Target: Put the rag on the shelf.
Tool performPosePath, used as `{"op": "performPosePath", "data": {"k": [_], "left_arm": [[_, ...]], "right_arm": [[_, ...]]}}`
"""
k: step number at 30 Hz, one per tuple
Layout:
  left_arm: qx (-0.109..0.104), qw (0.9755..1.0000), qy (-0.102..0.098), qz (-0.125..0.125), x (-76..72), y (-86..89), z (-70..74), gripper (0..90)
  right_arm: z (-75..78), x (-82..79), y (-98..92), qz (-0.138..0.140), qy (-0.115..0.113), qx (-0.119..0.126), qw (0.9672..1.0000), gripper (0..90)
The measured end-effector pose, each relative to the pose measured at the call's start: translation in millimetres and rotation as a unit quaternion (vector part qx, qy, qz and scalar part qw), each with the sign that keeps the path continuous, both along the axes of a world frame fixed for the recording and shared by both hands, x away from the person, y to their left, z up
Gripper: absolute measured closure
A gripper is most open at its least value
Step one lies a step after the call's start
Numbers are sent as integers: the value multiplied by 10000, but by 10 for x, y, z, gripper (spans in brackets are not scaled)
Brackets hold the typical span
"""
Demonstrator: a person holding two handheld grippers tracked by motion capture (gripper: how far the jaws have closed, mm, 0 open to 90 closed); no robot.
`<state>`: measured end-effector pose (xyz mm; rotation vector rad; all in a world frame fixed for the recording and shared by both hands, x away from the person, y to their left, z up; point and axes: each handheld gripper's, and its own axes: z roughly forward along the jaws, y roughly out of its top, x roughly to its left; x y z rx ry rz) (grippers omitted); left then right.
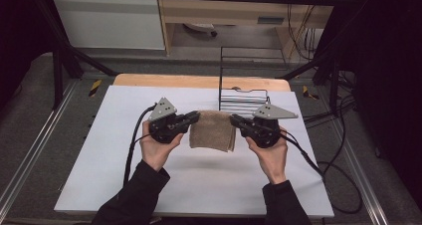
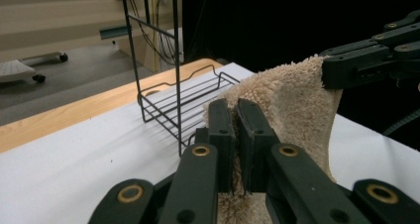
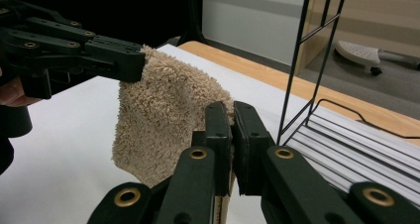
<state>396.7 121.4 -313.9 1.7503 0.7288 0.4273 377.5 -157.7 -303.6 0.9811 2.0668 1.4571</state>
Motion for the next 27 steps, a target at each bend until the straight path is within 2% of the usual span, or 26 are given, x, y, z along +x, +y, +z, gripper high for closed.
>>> {"op": "performPosePath", "data": {"k": [15,27], "left_arm": [[-141,9994,-309,-25,119,-218,207,855],[-253,9986,-465,-54,231,-418,392,855]], "right_arm": [[181,39,-173,-314,-327,103,9989,861],[361,66,-337,-535,-552,161,9969,861]]}}
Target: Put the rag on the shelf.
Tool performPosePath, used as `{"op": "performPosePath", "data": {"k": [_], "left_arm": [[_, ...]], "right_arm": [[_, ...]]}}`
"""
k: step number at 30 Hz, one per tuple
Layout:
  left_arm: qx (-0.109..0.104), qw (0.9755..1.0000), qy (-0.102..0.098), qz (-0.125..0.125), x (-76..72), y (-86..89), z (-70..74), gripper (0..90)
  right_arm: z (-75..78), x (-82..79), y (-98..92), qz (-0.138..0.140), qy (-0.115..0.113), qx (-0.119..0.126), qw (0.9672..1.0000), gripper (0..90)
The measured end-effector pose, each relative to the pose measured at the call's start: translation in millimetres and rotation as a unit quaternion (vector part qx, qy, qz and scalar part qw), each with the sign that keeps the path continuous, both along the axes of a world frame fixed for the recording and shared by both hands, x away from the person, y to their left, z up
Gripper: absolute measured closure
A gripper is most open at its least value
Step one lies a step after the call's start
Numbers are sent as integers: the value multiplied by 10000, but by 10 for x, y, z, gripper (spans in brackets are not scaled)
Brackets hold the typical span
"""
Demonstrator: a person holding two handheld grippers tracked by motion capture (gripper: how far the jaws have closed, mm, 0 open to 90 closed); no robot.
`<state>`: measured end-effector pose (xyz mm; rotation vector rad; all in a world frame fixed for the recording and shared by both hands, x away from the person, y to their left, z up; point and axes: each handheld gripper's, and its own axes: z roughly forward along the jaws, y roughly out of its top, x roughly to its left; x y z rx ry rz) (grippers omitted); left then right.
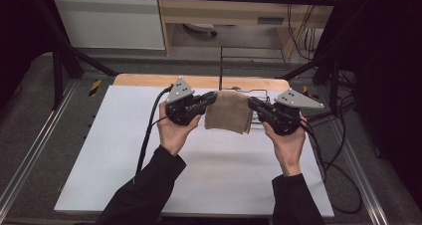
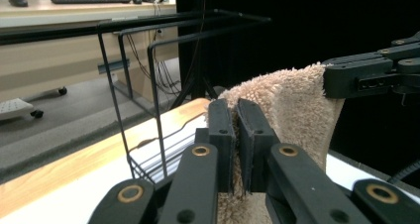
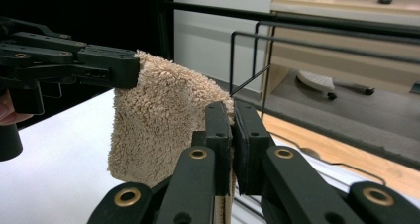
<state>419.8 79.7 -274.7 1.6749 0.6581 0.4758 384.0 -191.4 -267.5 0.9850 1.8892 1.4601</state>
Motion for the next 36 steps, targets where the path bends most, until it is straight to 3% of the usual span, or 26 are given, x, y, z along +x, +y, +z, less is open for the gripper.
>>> {"op": "performPosePath", "data": {"k": [24,36], "left_arm": [[-385,9988,-307,48,292,-306,368,855],[-553,9972,-503,37,450,-457,664,855]], "right_arm": [[433,163,-216,-417,-477,44,9980,861],[698,273,-329,-630,-724,85,9953,862]]}}
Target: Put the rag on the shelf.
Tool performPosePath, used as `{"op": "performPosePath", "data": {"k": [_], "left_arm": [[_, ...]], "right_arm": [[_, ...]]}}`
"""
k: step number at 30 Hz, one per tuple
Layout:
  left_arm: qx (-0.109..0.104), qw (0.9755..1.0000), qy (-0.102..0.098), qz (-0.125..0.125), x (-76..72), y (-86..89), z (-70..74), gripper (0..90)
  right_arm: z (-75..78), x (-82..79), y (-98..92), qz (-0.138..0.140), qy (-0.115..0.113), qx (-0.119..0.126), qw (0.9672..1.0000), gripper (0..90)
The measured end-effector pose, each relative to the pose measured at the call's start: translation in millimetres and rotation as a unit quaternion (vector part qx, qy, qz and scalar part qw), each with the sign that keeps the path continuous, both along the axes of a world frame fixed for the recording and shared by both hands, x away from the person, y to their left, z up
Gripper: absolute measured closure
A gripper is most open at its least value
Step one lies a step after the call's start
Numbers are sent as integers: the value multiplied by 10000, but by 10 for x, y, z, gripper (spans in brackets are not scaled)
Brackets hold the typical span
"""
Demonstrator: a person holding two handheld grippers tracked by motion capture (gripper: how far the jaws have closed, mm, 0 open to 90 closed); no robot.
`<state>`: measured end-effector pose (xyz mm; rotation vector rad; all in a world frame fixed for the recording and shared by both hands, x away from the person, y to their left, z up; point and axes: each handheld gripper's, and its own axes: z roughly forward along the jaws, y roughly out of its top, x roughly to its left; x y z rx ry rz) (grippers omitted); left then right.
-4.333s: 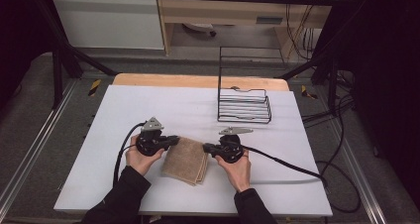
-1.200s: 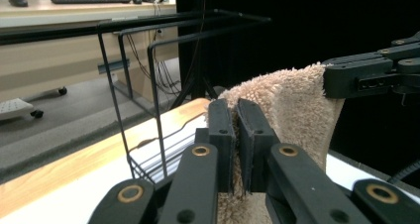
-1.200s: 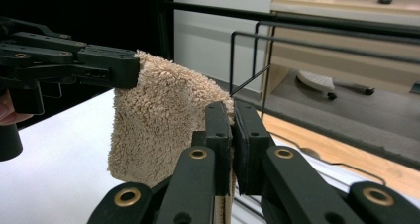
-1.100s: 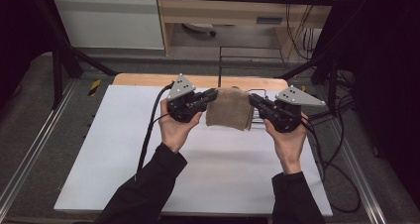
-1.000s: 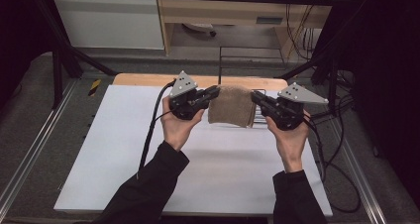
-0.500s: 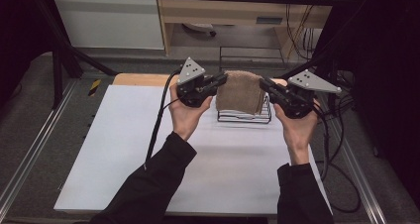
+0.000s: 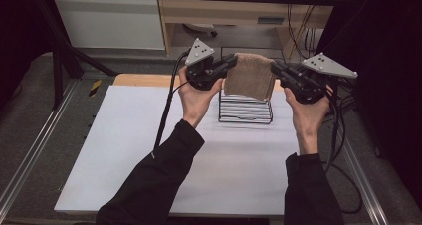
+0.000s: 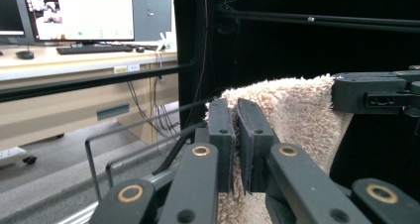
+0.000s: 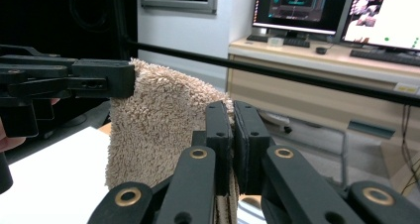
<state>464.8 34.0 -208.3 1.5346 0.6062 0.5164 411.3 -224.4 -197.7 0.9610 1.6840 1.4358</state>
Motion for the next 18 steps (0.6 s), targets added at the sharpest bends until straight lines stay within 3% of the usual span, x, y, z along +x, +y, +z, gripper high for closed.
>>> {"op": "performPosePath", "data": {"k": [10,18], "left_arm": [[-74,9999,-137,63,109,-82,257,855],[-191,9996,-172,132,218,-115,363,856]], "right_arm": [[256,95,-38,-126,-238,13,9996,862],[370,187,-44,-168,-359,1,9992,862]]}}
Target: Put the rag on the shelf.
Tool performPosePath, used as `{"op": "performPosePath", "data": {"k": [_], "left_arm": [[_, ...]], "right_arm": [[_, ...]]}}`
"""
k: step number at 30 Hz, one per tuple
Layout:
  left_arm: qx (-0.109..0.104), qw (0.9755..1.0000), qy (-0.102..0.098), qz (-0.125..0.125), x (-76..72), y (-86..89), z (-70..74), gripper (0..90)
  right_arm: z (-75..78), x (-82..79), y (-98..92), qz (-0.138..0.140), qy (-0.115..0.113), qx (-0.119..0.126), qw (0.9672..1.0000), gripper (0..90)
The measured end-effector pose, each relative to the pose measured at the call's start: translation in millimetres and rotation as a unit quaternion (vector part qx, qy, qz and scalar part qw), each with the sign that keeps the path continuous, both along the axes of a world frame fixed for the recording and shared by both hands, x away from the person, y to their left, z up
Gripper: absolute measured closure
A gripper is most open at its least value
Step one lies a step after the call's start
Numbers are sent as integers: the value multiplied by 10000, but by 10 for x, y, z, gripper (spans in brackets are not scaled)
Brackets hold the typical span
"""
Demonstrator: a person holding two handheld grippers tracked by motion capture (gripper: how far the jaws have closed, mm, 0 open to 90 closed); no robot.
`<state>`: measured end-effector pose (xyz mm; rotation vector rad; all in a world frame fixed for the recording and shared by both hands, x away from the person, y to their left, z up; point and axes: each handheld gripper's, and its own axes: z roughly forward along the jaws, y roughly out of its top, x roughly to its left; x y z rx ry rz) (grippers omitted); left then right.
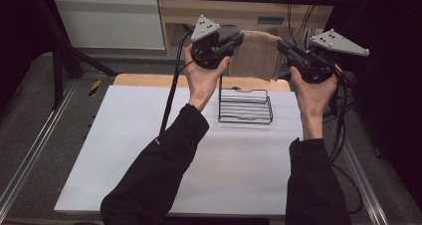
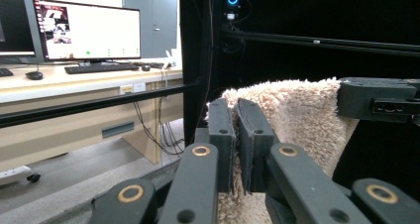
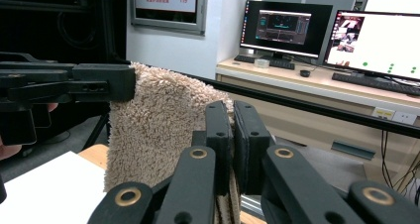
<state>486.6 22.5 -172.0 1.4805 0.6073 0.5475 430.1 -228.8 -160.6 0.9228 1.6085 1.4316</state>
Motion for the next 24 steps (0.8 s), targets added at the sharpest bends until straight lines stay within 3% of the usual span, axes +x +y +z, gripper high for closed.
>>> {"op": "performPosePath", "data": {"k": [12,21,24], "left_arm": [[-20,9999,-58,98,212,-85,79,856],[-42,9996,-215,177,358,-126,87,856],[-107,9998,-126,130,439,-131,89,856]], "right_arm": [[58,249,-38,-139,-81,-38,9999,862],[43,435,-73,-160,-82,32,9998,861],[41,496,-77,-167,-103,35,9998,862]]}}
